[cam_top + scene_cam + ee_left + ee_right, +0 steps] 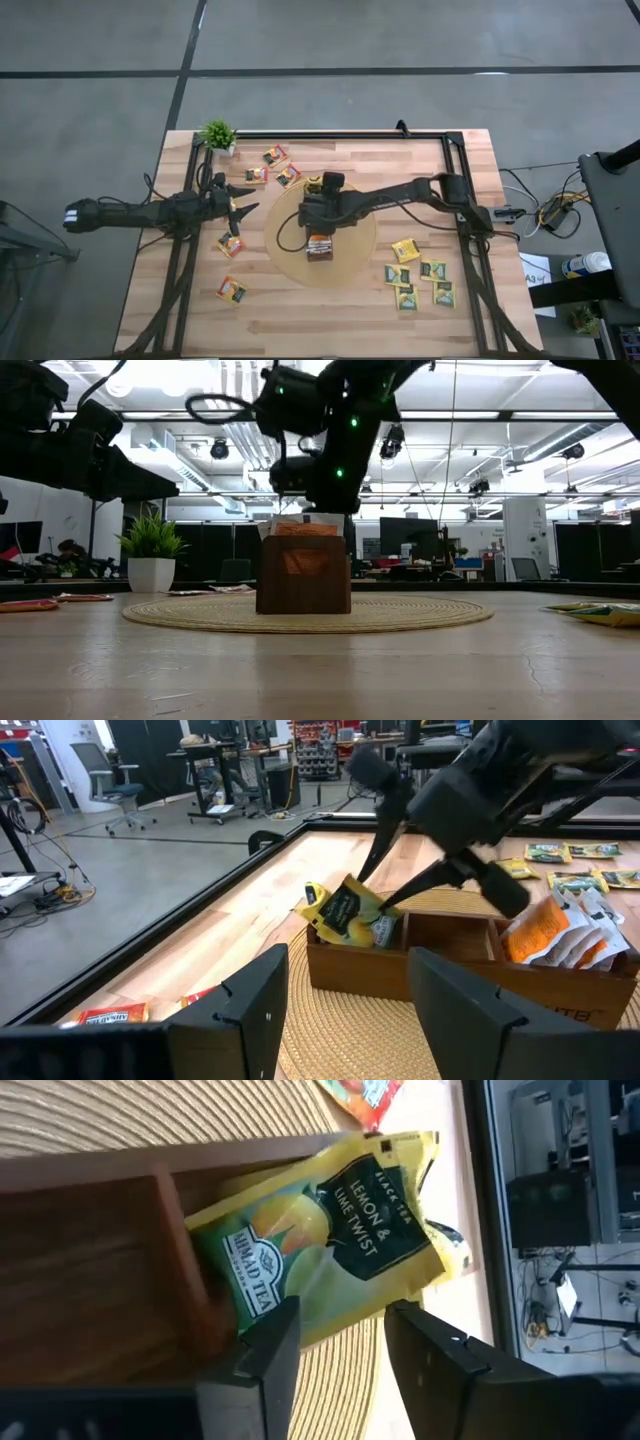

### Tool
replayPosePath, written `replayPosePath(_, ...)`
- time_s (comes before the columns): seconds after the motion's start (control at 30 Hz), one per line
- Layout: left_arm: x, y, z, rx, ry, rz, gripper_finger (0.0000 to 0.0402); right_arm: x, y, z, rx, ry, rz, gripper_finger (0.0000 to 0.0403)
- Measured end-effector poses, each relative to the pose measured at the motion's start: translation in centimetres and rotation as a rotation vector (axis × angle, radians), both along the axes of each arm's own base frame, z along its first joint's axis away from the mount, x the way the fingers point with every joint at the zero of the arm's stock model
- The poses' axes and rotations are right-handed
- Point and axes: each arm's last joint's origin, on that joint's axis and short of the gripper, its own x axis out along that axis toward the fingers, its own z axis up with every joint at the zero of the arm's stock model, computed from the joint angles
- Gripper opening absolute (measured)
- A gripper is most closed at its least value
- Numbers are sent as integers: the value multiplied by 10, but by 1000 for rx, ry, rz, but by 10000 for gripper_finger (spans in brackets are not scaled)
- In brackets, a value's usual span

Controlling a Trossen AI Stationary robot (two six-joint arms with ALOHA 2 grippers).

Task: Pick & Place Tea
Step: Put the yellow tea bag into the top section of the wooden organizer

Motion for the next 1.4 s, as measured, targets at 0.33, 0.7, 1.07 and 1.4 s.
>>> replayPosePath(0.33, 0, 0, 0, 0, 0, 0, 202, -5, -25, -15, -15, -15, -57, 127)
replayPosePath(0.7, 0, 0, 0, 0, 0, 0, 202, -4, -22, -14, 4, -21, -48, 112)
replayPosePath(1.07, 0, 0, 0, 0, 0, 1, 202, -5, -18, -13, 158, -8, 22, 109)
replayPosePath(1.4, 0, 0, 0, 0, 0, 1, 202, -15, -17, 13, 161, -51, -31, 88)
